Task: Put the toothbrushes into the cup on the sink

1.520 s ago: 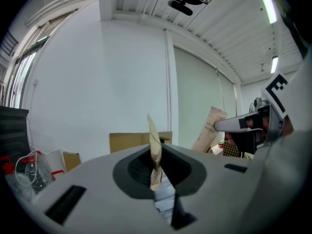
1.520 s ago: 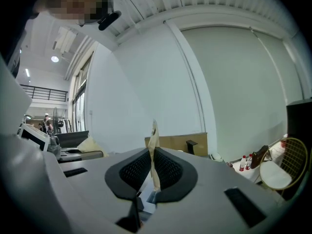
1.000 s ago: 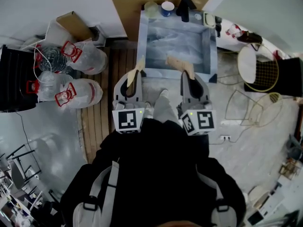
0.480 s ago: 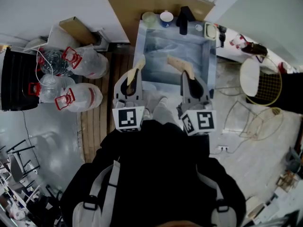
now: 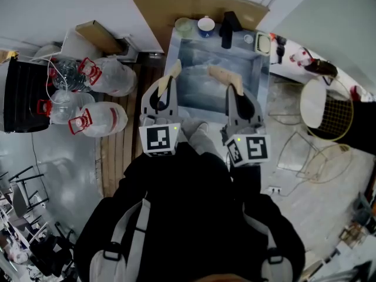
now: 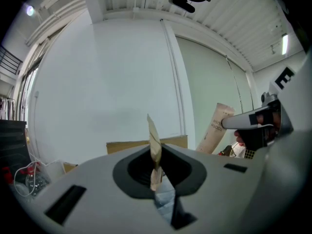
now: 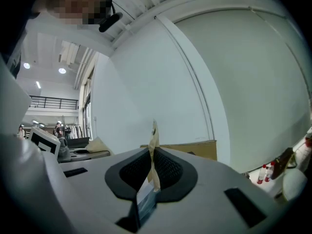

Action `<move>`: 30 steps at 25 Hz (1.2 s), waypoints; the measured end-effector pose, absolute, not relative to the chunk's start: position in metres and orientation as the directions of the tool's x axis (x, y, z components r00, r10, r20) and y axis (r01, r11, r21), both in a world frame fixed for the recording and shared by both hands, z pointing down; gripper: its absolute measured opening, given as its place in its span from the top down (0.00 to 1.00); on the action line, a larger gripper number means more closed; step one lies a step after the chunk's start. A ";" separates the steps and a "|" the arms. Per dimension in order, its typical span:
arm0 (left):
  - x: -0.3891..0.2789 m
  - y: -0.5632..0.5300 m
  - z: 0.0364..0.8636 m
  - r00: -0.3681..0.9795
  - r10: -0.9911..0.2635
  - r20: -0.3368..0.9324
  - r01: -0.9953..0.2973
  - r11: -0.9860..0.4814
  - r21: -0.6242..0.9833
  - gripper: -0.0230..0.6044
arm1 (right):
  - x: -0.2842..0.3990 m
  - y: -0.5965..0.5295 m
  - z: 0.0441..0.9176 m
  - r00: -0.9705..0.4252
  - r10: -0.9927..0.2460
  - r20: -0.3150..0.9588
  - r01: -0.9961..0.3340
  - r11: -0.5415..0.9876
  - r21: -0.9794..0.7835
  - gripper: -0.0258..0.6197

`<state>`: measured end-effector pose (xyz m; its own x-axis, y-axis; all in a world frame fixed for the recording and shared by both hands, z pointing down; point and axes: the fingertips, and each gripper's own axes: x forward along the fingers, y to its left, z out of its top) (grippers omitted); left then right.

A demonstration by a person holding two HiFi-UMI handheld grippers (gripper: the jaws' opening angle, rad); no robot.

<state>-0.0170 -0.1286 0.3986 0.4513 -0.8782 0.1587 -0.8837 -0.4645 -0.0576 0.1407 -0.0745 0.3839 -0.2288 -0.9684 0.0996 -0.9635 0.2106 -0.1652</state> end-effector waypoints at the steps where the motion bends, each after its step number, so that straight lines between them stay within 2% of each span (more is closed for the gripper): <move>1: -0.015 -0.133 0.399 0.449 -0.879 0.160 -0.885 -0.463 -0.058 0.92 | 0.142 -0.076 0.384 -0.231 -0.968 0.099 -0.963 0.212 -0.167 0.93; 14: -0.012 -0.220 0.394 0.462 -0.875 0.140 -0.877 -0.475 -0.075 0.92 | 0.141 -0.102 0.390 -0.207 -0.971 0.117 -0.967 0.185 -0.174 0.93; 30: 0.002 -0.312 0.425 0.481 -0.857 0.182 -0.862 -0.501 -0.080 0.92 | 0.142 -0.133 0.401 -0.147 -0.980 0.136 -0.977 0.123 -0.174 0.93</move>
<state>0.0019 -0.3117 0.4252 0.4813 -0.8574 0.1820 -0.8619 -0.5008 -0.0799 0.1424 -0.1326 0.4010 -0.1475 -0.9797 0.1358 -0.9771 0.1230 -0.1736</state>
